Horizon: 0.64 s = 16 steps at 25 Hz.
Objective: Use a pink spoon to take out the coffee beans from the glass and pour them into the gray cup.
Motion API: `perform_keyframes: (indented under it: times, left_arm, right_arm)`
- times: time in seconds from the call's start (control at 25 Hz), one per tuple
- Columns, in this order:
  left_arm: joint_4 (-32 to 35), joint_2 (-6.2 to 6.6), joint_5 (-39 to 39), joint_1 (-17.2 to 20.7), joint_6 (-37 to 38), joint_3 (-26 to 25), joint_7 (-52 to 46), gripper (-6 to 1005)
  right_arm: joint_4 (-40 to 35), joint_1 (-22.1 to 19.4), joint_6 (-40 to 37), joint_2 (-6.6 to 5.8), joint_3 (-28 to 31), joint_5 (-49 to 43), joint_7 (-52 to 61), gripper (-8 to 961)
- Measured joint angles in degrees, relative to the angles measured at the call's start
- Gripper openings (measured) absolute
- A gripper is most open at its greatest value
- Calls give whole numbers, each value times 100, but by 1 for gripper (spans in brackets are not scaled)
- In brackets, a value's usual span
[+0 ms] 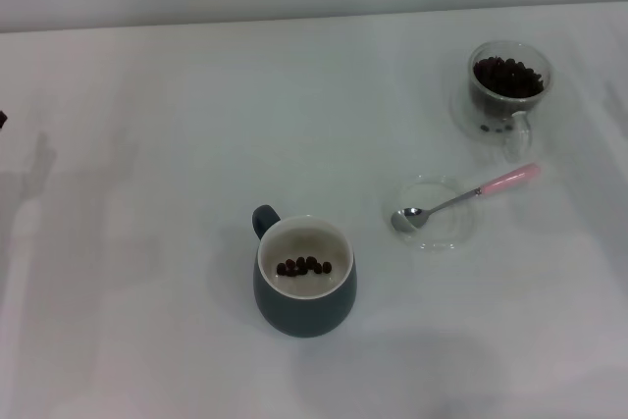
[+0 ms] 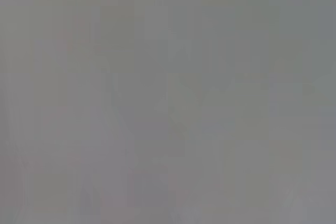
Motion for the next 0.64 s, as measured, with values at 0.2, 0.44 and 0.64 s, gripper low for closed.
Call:
perform_keyframes:
  times: [0.2,0.44,0.64]
  left_arm:
    - [2,-2,13,-8,32,0,3,899]
    - [4,-3,37,-7,32,0,3,899]
    - [8,-3,60,-11,-10,42,3,899]
  right_arm:
    - [404,48,-7,8,4,443,-941,776]
    - [497,34,-12,11,8,475,-896,774]
    - [687,25,2,14,11,596,-903,774]
